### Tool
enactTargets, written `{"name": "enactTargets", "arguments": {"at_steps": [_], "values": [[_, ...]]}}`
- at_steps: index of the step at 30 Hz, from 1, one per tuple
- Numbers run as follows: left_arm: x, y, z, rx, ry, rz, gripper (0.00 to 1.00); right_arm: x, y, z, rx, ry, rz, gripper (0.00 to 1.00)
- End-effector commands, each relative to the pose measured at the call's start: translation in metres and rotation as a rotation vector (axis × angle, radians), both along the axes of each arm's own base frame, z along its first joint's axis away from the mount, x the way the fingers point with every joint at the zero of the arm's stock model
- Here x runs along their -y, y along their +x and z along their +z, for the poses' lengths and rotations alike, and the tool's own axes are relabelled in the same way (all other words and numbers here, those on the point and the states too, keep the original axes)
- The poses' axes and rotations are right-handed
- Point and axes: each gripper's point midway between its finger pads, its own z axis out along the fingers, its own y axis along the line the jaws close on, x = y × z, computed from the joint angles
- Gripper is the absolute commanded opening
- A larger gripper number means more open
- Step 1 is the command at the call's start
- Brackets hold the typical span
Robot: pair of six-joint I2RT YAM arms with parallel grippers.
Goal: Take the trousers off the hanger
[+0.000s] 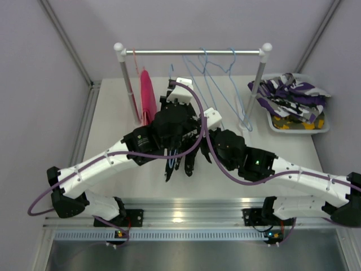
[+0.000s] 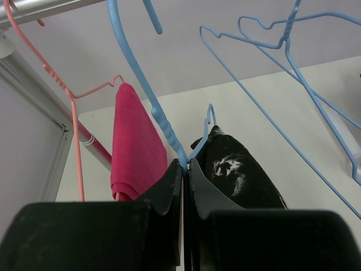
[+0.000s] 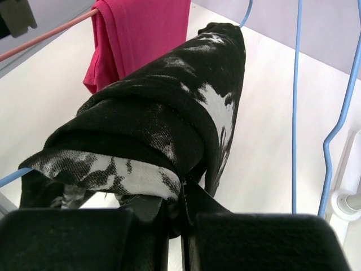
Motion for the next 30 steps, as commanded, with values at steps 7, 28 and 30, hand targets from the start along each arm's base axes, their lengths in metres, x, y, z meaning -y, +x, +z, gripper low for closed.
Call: {"name": "enactTargets", "arguments": {"at_steps": [7, 28, 30], "values": [[-0.025, -0.002, 0.009, 0.004, 0.007, 0.055, 0.0, 0.002, 0.008, 0.078, 0.111, 0.21, -0.049, 0.0], [-0.02, 0.002, 0.038, 0.053, 0.024, 0.031, 0.0, -0.043, 0.004, 0.043, -0.003, 0.237, 0.048, 0.22], [-0.019, 0.003, 0.044, 0.063, 0.023, 0.027, 0.0, -0.047, 0.003, 0.04, -0.016, 0.245, 0.054, 0.24]]}}
